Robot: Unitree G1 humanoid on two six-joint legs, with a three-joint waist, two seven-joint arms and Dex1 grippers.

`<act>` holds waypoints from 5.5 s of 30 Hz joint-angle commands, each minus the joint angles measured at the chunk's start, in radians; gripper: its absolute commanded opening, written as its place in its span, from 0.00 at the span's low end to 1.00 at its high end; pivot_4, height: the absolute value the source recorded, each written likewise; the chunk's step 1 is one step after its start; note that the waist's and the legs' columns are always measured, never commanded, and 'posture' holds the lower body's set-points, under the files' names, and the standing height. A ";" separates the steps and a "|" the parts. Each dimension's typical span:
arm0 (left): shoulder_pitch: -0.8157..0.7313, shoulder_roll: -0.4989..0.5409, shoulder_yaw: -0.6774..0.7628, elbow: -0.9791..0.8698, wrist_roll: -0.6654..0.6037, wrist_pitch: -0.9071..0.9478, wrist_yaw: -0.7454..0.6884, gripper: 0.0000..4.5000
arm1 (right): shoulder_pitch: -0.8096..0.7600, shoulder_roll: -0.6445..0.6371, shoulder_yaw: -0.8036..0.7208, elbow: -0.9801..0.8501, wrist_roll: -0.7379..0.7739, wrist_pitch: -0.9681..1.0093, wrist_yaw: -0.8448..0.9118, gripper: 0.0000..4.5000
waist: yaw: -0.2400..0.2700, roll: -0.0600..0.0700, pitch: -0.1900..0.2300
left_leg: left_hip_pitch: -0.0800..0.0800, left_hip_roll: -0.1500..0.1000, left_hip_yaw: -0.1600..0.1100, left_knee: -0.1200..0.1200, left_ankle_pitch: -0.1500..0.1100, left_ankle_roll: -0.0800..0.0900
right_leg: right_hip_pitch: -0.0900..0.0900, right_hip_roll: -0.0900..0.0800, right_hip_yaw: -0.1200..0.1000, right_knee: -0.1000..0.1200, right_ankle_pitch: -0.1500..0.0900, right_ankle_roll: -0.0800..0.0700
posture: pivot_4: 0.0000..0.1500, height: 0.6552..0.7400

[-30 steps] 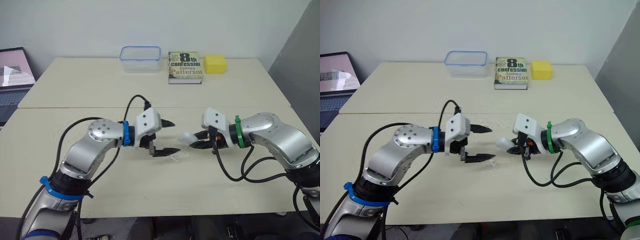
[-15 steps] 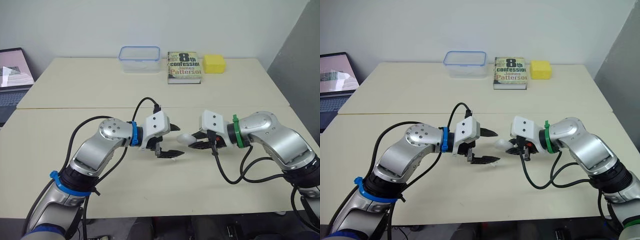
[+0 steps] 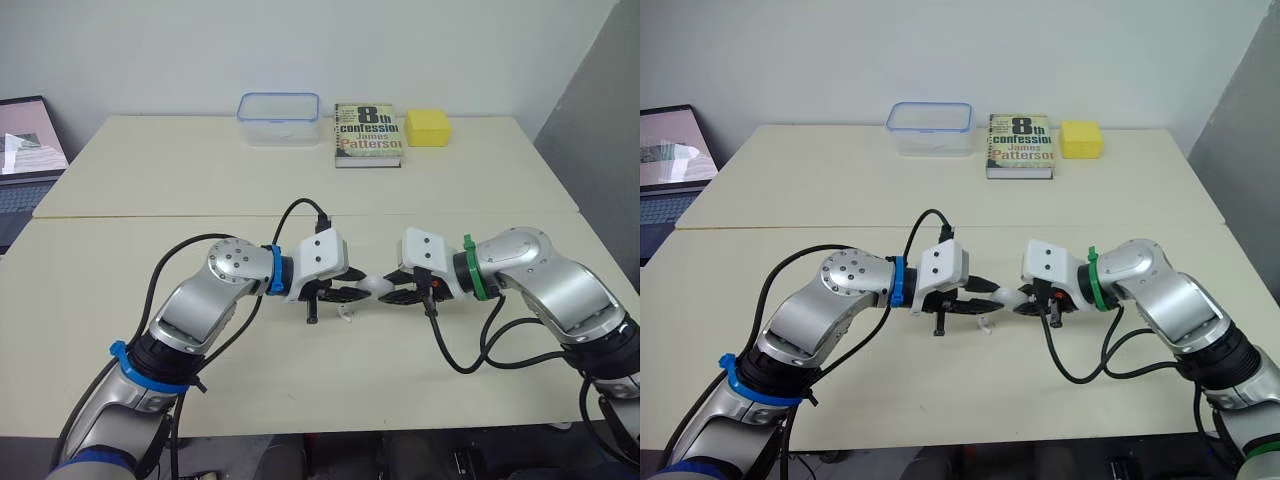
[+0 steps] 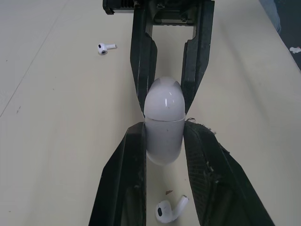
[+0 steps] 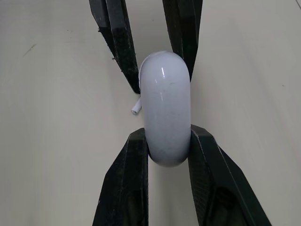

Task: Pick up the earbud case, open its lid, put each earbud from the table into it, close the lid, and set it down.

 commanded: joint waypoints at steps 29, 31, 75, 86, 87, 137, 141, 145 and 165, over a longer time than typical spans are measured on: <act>0.012 -0.034 -0.004 0.011 0.030 -0.033 0.007 0.17 | -0.033 0.014 -0.027 -0.044 -0.006 -0.011 0.036 0.16 | 0.000 0.000 0.000 | 0.000 0.000 0.000 0.000 0.000 0.000 | 0.000 0.000 0.000 0.000 0.000 0.000 | 1.00 1.00; 0.014 -0.036 -0.005 0.015 0.035 -0.038 0.009 0.17 | -0.029 0.004 -0.024 -0.051 0.000 -0.021 0.059 0.24 | 0.000 0.000 0.000 | 0.000 0.000 0.000 0.000 0.000 0.000 | 0.000 0.000 0.000 0.000 0.000 0.000 | 1.00 1.00; 0.367 -0.167 0.137 -0.018 -0.132 -0.302 0.047 0.17 | -0.006 0.018 -0.192 0.018 -0.001 -0.300 0.074 1.00 | 0.002 0.000 0.000 | 0.003 0.006 0.000 0.001 0.000 0.000 | 0.004 -0.001 0.000 0.000 0.001 -0.001 | 1.00 1.00; 0.379 -0.152 0.141 0.004 -0.119 -0.338 0.037 0.17 | -0.020 0.004 -0.235 0.030 0.038 -0.265 0.077 1.00 | 0.002 0.000 0.000 | 0.003 0.006 0.001 0.001 0.000 0.000 | 0.004 -0.001 0.000 0.000 0.001 -0.001 | 1.00 1.00; 0.381 -0.152 0.146 0.005 -0.119 -0.339 0.042 0.17 | -0.020 0.002 -0.239 0.030 0.043 -0.261 0.078 1.00 | 0.002 0.000 0.000 | 0.003 0.006 0.001 0.001 0.000 0.000 | 0.004 -0.001 0.000 0.000 0.001 -0.001 | 1.00 1.00; 0.461 -0.170 0.428 -0.037 -0.194 -0.359 0.306 0.17 | 0.474 0.031 -0.209 -0.314 0.054 -0.096 -0.259 1.00 | 0.004 0.000 -0.001 | 0.004 0.007 0.001 0.001 0.000 0.000 | 0.005 0.000 0.001 -0.001 0.000 -0.001 | 1.00 1.00; 0.464 -0.168 0.424 -0.030 -0.190 -0.362 0.301 0.17 | 0.416 0.148 -0.085 -0.213 -0.045 -0.083 -0.355 1.00 | 0.002 0.000 -0.001 | 0.005 0.007 0.001 0.000 0.000 0.000 | 0.005 0.001 0.000 -0.001 0.000 -0.001 | 1.00 1.00; 0.469 -0.157 0.427 -0.023 -0.190 -0.361 0.293 0.17 | 0.359 0.244 -0.004 -0.102 -0.124 -0.096 -0.415 1.00 | 0.002 0.000 -0.001 | 0.004 0.007 0.001 0.000 0.000 0.000 | 0.005 0.001 0.000 -0.001 0.001 -0.001 | 1.00 1.00; 0.498 -0.135 0.422 -0.012 -0.176 -0.372 0.278 0.17 | 0.356 0.444 0.044 0.081 -0.238 -0.047 -0.545 0.64 | 0.002 0.000 -0.002 | 0.006 0.008 0.001 0.000 0.000 0.000 | 0.005 0.001 0.000 0.000 0.001 -0.001 | 1.00 1.00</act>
